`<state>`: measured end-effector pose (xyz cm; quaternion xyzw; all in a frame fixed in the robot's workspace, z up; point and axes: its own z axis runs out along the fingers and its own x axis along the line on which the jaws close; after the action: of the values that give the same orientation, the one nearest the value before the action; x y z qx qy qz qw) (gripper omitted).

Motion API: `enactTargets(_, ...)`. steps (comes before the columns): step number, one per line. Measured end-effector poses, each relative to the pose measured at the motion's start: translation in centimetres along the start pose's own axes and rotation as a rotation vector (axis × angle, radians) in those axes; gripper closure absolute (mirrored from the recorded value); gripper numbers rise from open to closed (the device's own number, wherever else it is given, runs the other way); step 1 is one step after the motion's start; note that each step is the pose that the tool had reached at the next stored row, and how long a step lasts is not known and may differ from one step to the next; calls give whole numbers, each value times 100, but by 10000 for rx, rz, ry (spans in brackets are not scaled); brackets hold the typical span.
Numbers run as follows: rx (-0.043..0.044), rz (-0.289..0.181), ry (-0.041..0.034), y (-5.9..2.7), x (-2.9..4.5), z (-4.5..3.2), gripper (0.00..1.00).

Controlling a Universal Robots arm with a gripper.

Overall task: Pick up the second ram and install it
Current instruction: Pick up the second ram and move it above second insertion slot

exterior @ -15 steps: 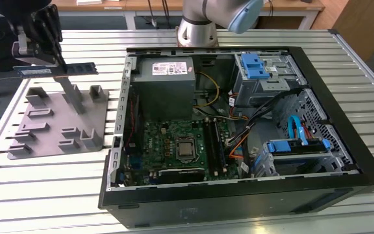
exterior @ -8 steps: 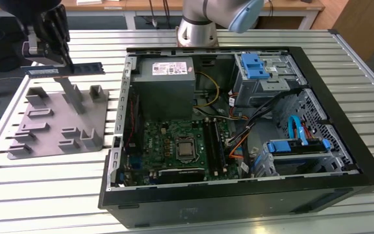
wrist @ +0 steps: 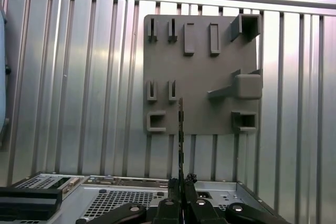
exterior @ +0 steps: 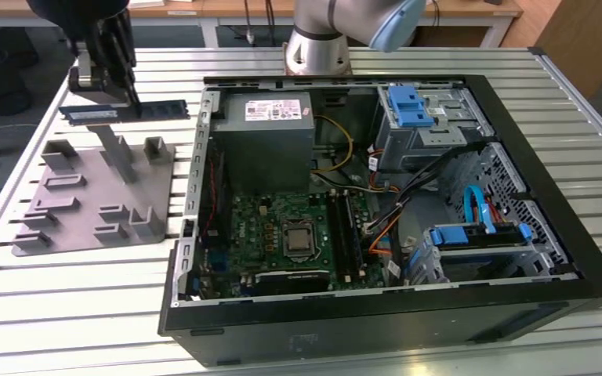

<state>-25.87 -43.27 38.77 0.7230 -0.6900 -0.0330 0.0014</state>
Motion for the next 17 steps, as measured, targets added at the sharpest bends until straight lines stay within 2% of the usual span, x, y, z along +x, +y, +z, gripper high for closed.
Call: enactTargets(17, -39, 3, 36, -379, 17, -19, 86)
